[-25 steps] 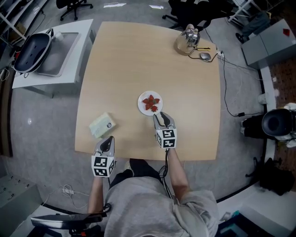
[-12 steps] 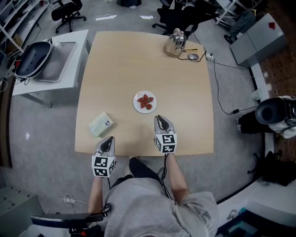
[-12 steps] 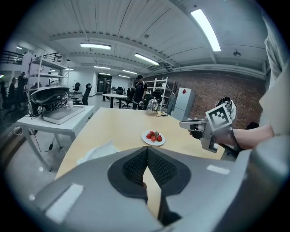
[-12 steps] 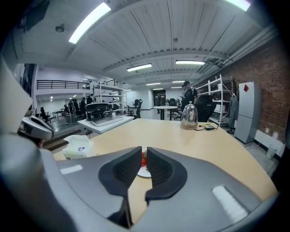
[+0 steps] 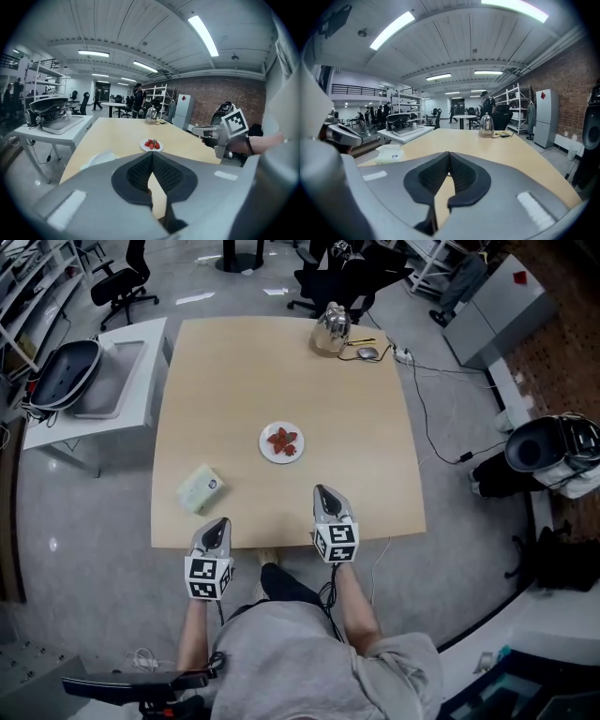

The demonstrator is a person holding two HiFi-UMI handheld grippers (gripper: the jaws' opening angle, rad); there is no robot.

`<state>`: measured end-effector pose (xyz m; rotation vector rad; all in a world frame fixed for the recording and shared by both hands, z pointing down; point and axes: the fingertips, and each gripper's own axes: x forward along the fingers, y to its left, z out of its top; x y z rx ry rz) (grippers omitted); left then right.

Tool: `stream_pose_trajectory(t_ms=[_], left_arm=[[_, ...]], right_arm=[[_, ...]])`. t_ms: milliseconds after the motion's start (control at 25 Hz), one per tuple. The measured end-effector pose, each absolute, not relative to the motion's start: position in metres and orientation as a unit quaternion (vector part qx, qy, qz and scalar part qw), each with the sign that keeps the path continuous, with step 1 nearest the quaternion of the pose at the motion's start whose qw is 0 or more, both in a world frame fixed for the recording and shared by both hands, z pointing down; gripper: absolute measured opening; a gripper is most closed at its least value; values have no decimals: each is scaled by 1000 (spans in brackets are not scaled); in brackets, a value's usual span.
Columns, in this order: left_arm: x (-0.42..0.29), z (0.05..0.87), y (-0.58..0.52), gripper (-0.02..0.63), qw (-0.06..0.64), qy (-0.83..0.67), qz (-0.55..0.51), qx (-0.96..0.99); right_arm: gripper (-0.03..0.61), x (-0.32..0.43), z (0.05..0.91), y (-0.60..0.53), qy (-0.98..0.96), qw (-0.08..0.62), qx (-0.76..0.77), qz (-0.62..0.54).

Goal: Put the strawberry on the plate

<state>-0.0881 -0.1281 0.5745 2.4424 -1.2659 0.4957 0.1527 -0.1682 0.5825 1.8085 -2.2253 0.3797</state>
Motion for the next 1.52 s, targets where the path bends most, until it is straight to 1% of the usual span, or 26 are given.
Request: stream_pose_trajectory(t_ms=[600, 1520], left_arm=[[-84, 544, -81, 20, 133, -432, 148, 880], [-91, 520, -14, 20, 97, -422, 120, 893]], right_arm=[[6, 157, 547, -81, -751, 96, 647, 92], [6, 150, 541, 34, -734, 80, 669, 86]])
